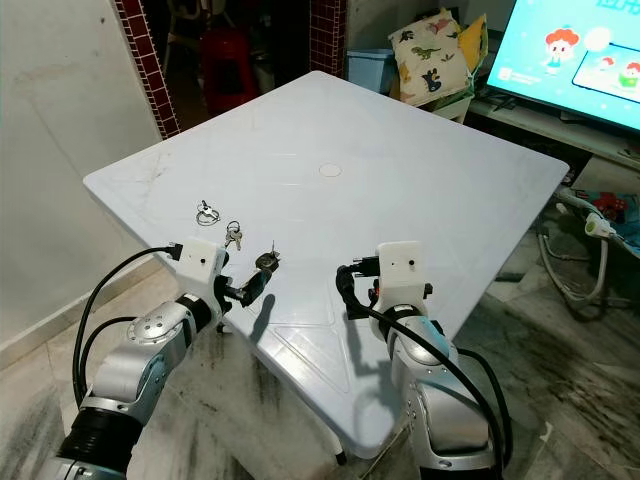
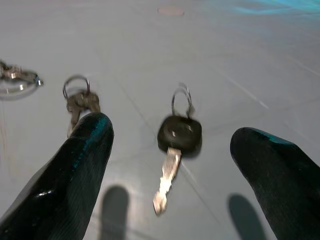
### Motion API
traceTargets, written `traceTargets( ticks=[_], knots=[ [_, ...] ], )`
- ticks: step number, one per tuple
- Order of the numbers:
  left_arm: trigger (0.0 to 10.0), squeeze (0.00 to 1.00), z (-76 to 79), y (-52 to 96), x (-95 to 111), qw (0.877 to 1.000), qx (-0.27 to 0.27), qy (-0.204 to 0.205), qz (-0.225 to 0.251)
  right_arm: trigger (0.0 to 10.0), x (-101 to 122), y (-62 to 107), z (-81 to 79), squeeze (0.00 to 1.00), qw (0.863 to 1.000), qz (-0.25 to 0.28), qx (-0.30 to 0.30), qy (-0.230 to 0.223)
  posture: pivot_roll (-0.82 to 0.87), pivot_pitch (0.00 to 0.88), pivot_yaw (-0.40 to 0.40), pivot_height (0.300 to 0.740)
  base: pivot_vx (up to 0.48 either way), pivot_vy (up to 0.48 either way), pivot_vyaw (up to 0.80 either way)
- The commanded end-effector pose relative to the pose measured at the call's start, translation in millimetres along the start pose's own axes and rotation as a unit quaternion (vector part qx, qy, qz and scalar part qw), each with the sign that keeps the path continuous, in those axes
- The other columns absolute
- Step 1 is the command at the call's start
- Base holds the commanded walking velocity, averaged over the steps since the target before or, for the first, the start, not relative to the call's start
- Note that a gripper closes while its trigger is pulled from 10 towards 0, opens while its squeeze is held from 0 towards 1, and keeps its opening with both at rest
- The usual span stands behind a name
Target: Hang keys on a hook
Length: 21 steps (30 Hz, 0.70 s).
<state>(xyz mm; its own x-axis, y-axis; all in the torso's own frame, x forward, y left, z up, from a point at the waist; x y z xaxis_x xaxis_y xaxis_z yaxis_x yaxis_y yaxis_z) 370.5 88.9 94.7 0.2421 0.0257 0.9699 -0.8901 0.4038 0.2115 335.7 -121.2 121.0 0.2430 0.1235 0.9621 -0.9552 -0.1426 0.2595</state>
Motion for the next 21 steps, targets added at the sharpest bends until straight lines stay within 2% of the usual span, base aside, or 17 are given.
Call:
traceTargets(
  ticks=[1,18,21],
  knots=[
    [10.0,0.00,-3.9,-0.5,4.6,1.000,0.009,-0.011,0.005,10.0,4.0,-0.8,0.5,0.00,1.000,0.003,-0.003,0.002,-0.10,0.000,0.008,0.740,0.000,0.000,-0.76],
    [10.0,0.00,-4.2,-2.0,7.2,1.000,0.016,-0.003,0.014,10.0,6.5,-1.8,-3.3,0.00,1.000,0.010,0.002,0.007,-0.09,0.000,0.011,0.740,0.000,0.000,-0.03],
    [10.0,0.00,-4.5,-1.9,7.0,1.000,0.016,-0.003,0.013,10.0,6.7,-1.9,-3.4,0.00,1.000,0.010,0.002,0.007,-0.09,0.000,0.011,0.740,0.000,-0.292,0.00]
  ],
)
Point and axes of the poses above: a point about 5 cm out from each wrist's last joint towards the gripper, its own y axis pointing back from the gripper into the wrist, its own x axis along the axis of the wrist's last joint, z = x × y, the point moved 6 cm from there along -y, pointing out of the wrist towards the gripper, and after that the axes turned 5 degrees about y, right-handed, at the moved point
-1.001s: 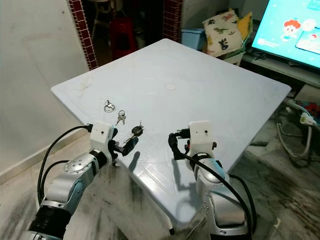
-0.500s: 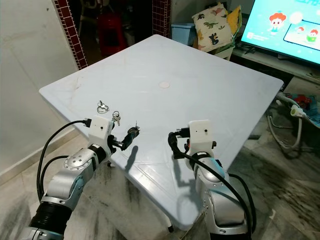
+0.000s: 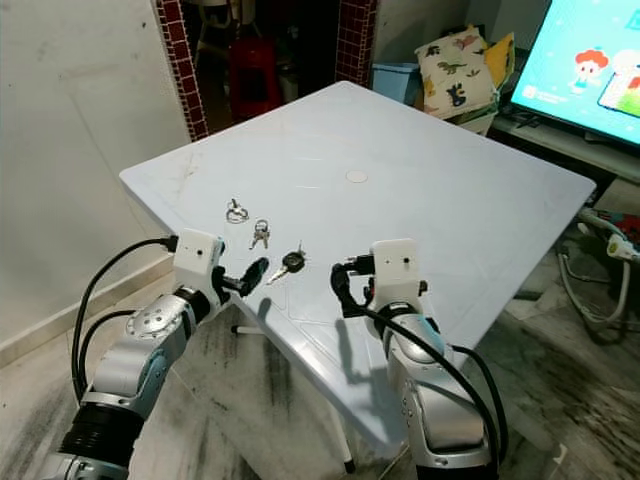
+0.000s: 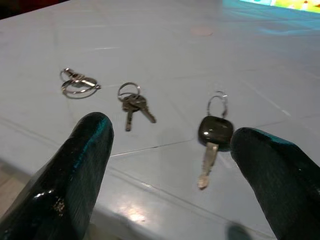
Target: Hang keys on a hook
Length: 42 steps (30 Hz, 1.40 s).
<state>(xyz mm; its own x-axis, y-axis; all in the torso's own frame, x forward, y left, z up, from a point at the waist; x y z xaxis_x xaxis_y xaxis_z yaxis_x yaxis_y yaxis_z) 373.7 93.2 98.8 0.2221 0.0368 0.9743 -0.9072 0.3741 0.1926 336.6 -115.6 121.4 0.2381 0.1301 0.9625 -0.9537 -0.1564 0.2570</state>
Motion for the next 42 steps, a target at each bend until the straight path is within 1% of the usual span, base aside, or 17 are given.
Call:
traceTargets(
  ticks=[1,10,13,16,21,24,30,32,34,36,38,42],
  knots=[
    [10.0,0.00,0.2,-1.7,2,1.000,0.000,-0.004,0.002,10.0,5,-0.3,1.9,0.00,1.000,0.008,-0.005,0.004,-0.09,0.000,0.011,0.740,0.000,-0.319,0.00],
    [10.0,0.00,-1.8,-1.3,0,1.000,0.005,0.004,0.001,10.0,5,-0.6,2.0,0.00,1.000,0.008,-0.005,0.006,-0.10,0.000,0.011,0.740,0.000,-0.343,0.00],
    [10.0,0.00,-3.2,-1.5,1,1.000,0.009,0.011,0.004,10.0,4,-0.3,2.6,0.00,1.000,0.007,-0.006,0.006,-0.10,0.000,0.011,0.740,0.000,0.000,0.00],
    [10.0,0.00,-6.5,-1.6,1,1.000,0.018,0.025,0.005,10.0,4,-0.2,2.5,0.00,1.000,0.007,-0.006,0.006,-0.10,0.000,0.011,0.740,0.000,0.000,0.00],
    [10.0,0.00,-15.8,-1.7,3,0.999,0.039,0.027,0.010,10.0,4,0.0,3.1,0.00,1.000,0.008,-0.006,0.007,-0.10,0.000,0.015,0.740,0.000,0.000,0.00],
    [10.0,0.00,-25.5,-1.1,6,0.998,0.059,0.029,0.015,10.0,5,1.3,5.4,0.00,1.000,0.012,-0.009,0.004,-0.10,0.000,0.016,0.740,0.000,0.000,0.00],
    [10.0,0.00,-32.0,-2.4,7,0.997,0.067,0.029,0.014,10.0,8,1.2,4.2,0.00,1.000,0.017,-0.007,-0.003,-0.10,0.000,0.016,0.740,0.000,0.000,0.00],
    [10.0,0.00,-35.4,-3.4,8,0.997,0.069,0.029,0.014,10.0,11,0.4,0.8,0.00,1.000,0.021,0.000,-0.019,-0.10,0.000,0.014,0.740,0.000,0.000,0.00],
    [10.0,0.00,-38.0,-5.6,6,0.997,0.068,0.027,0.007,10.0,15,0.3,-0.2,0.00,0.999,0.028,0.003,-0.024,-0.10,0.000,0.014,0.740,0.000,0.000,0.00],
    [10.0,0.00,-40.9,-8.9,9,0.997,0.069,0.026,0.007,10.0,19,0.2,-1.7,0.00,0.999,0.034,0.007,-0.032,-0.10,0.000,0.011,0.740,0.000,0.000,0.00],
    [10.0,0.00,-41.4,-10.4,10,0.997,0.068,0.027,0.006,10.0,20,0.4,-1.5,0.00,0.999,0.036,0.006,-0.037,-0.10,0.000,0.011,0.740,0.000,0.000,0.00],
    [10.0,0.00,-43.5,-18.0,14,0.998,0.064,0.023,0.004,10.0,23,0.8,0.5,0.00,0.998,0.039,0.000,-0.041,-0.10,0.000,0.013,0.740,0.000,0.000,0.00]
  ],
)
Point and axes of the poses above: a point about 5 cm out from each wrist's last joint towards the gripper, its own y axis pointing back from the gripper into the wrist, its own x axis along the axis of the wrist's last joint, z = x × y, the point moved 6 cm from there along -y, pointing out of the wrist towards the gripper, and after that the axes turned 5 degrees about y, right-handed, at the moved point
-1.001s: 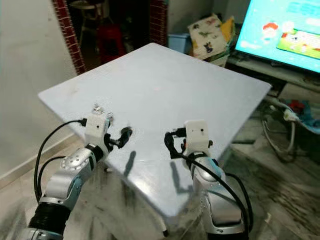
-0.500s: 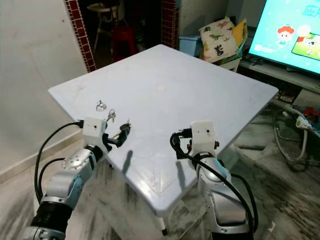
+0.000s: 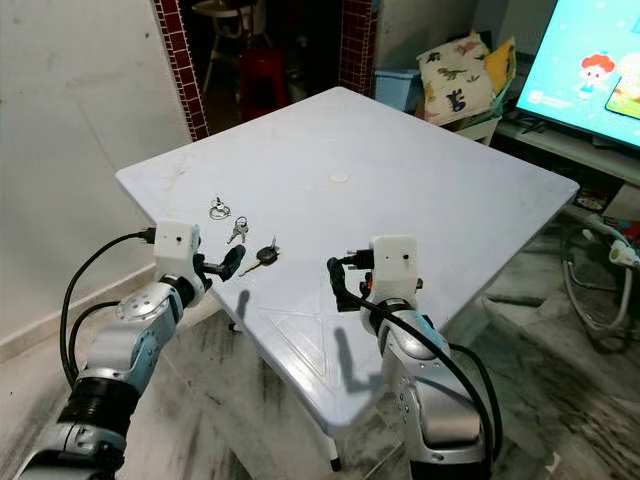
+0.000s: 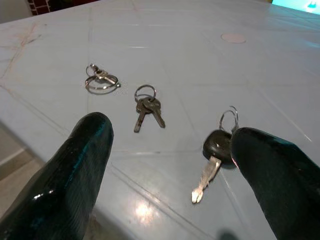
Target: Hang keys on a hook
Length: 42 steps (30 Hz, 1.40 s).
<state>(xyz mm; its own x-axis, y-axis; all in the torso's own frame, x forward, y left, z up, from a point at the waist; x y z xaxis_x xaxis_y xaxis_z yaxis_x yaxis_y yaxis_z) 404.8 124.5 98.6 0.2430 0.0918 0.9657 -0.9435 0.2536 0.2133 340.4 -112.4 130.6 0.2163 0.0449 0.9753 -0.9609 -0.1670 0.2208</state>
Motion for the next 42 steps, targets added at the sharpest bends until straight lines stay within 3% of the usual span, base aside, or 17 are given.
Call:
traceTargets(
  ticks=[1,12,20,23,26,29,31,32,33,34,37,38,39,40,42],
  knots=[
    [10.0,0.00,-2.5,-3.2,7,1.000,-0.001,-0.008,0.006,10.0,13,2.4,1.0,0.00,1.000,0.020,-0.003,-0.001,-0.10,0.000,0.014,0.740,0.000,0.000,0.00],
    [10.0,0.00,15.7,-23.1,-6,0.998,-0.042,-0.006,-0.047,10.0,12,13.7,-2.2,0.00,1.000,0.008,0.002,-0.021,-0.15,0.032,0.036,0.740,0.000,0.000,0.00],
    [10.0,0.00,20.1,-28.9,-9,0.997,-0.050,0.001,-0.055,10.0,3,38.3,-10.8,0.00,0.998,-0.017,0.051,-0.033,-0.19,0.062,0.056,0.740,0.000,0.000,0.00],
    [10.0,0.00,26.4,-31.1,4,0.998,-0.060,0.004,-0.027,10.0,3,45.3,-13.8,0.00,0.997,-0.016,0.061,-0.048,-0.19,0.075,0.050,0.740,0.000,0.000,0.00],
    [10.0,0.00,23.3,-30.8,14,0.999,-0.046,0.013,0.000,10.0,8,47.6,-18.6,0.00,0.997,0.000,0.072,-0.042,-0.18,0.072,0.042,0.740,0.000,0.000,0.00],
    [10.0,0.00,15.8,-14.7,40,0.996,-0.040,-0.005,0.077,10.0,32,47.0,-17.5,0.00,0.996,0.065,0.060,0.004,-0.16,0.072,0.036,0.740,0.000,0.000,0.00],
    [10.0,0.00,12.1,-6.6,42,0.995,-0.036,-0.006,0.090,10.0,35,47.3,-15.0,0.00,0.996,0.072,0.055,0.007,-0.15,0.069,0.037,0.740,0.000,0.000,0.00],
    [10.0,0.00,8.2,4.5,43,0.994,-0.030,-0.011,0.101,10.0,37,46.7,-10.7,0.00,0.996,0.077,0.046,0.005,-0.13,0.057,0.038,0.740,0.000,0.000,0.00],
    [10.0,0.00,8.2,4.5,43,0.994,-0.030,-0.011,0.101,10.0,37,46.7,-10.7,0.00,0.996,0.077,0.046,0.005,-0.13,0.057,0.038,0.740,0.000,0.000,0.00],
    [10.0,0.00,4.1,22.0,43,0.993,-0.023,-0.018,0.116,10.0,39,47.9,-2.3,0.00,0.996,0.085,0.032,0.001,-0.12,0.045,0.040,0.740,0.000,0.000,0.00],
    [10.0,0.00,2.2,43.9,43,0.991,-0.018,-0.027,0.130,10.0,40,50.4,9.3,0.00,0.996,0.092,0.014,0.003,-0.10,0.030,0.039,0.740,0.000,0.000,0.00],
    [10.0,0.00,1.9,61.8,43,0.990,-0.010,-0.034,0.138,10.0,39,51.8,21.9,0.00,0.995,0.095,-0.008,0.010,-0.08,0.017,0.040,0.740,0.000,0.000,0.00],
    [10.0,0.00,1.9,61.8,43,0.990,-0.010,-0.034,0.138,10.0,39,51.8,21.9,0.00,0.995,0.095,-0.008,0.010,-0.08,0.017,0.040,0.740,0.000,0.000,0.00],
    [10.0,0.00,2.8,74.3,43,0.989,-0.005,-0.037,0.142,10.0,38,51.6,31.0,0.00,0.995,0.097,-0.020,0.012,-0.06,0.011,0.039,0.740,0.000,0.000,0.00],
    [10.0,0.00,2.7,84.8,43,0.989,0.001,-0.046,0.144,10.0,38,51.2,38.2,0.00,0.995,0.096,-0.029,0.014,-0.05,0.004,0.037,0.740,0.000,0.000,0.00]
  ],
)
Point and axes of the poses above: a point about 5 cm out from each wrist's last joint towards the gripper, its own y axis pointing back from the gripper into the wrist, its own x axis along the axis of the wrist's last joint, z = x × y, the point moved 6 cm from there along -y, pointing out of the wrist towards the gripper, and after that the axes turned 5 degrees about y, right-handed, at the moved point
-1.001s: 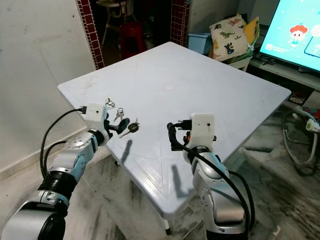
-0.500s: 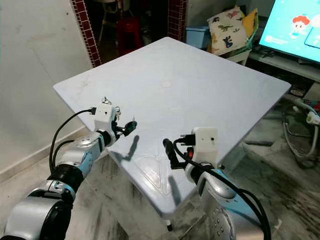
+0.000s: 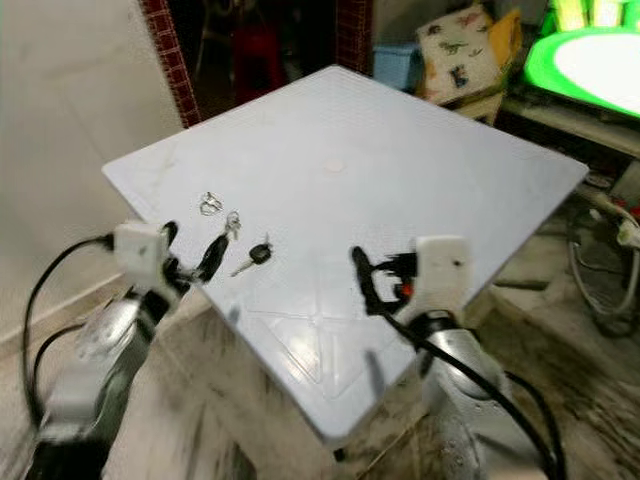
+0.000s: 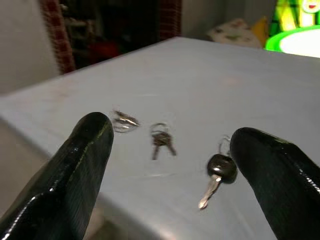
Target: Hang keys on a hook
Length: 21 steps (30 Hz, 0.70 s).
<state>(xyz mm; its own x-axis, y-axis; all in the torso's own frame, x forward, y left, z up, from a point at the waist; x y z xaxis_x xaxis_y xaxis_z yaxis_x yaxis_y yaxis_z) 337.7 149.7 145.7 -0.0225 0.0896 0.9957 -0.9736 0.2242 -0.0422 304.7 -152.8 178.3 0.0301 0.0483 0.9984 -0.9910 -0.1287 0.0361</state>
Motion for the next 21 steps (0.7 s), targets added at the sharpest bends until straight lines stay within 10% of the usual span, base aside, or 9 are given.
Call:
traceTargets(
  ticks=[1,4,5,15,16,17,21],
  knots=[
    [10.0,0.00,2.7,7.2,15,1.000,0.004,-0.019,0.018,10.0,1,-0.4,8.2,0.00,1.000,0.003,-0.009,0.011,-0.04,0.002,0.034,0.740,0.000,0.000,0.00],
    [10.0,0.00,0.6,21.7,20,0.999,0.019,-0.035,0.016,10.0,1,1.7,16.6,0.00,0.999,0.002,-0.018,0.035,-0.03,0.000,0.031,0.740,0.000,0.000,0.00],
    [10.0,0.00,-1.9,29.6,20,0.998,0.029,-0.047,0.010,10.0,1,5.1,19.7,1.00,0.999,0.005,-0.021,0.033,-0.03,0.000,0.026,0.740,0.000,0.000,0.00],
    [10.0,0.00,8.2,43.2,13,0.999,0.032,-0.032,-0.011,10.0,-5,10.6,18.0,1.00,0.999,-0.001,-0.047,0.008,-0.05,0.000,0.021,0.740,0.000,0.000,0.00],
    [10.0,0.00,10.1,43.5,12,0.999,0.029,-0.031,-0.013,2.5,-5,11.1,17.2,0.95,0.999,0.002,-0.049,0.007,-0.05,0.000,0.022,0.740,0.000,0.000,0.00],
    [10.0,0.00,12.0,44.0,11,0.999,0.027,-0.028,-0.017,0.0,-5,12.7,15.8,0.00,0.998,0.003,-0.055,-0.004,-0.05,0.000,0.023,0.740,0.000,0.000,0.00],
    [10.0,0.00,10.1,44.8,10,0.999,0.031,-0.020,-0.023,0.0,-9,15.0,12.3,0.00,0.999,-0.002,-0.054,-0.005,-0.06,0.004,0.023,0.740,0.000,0.000,0.00]
  ],
)
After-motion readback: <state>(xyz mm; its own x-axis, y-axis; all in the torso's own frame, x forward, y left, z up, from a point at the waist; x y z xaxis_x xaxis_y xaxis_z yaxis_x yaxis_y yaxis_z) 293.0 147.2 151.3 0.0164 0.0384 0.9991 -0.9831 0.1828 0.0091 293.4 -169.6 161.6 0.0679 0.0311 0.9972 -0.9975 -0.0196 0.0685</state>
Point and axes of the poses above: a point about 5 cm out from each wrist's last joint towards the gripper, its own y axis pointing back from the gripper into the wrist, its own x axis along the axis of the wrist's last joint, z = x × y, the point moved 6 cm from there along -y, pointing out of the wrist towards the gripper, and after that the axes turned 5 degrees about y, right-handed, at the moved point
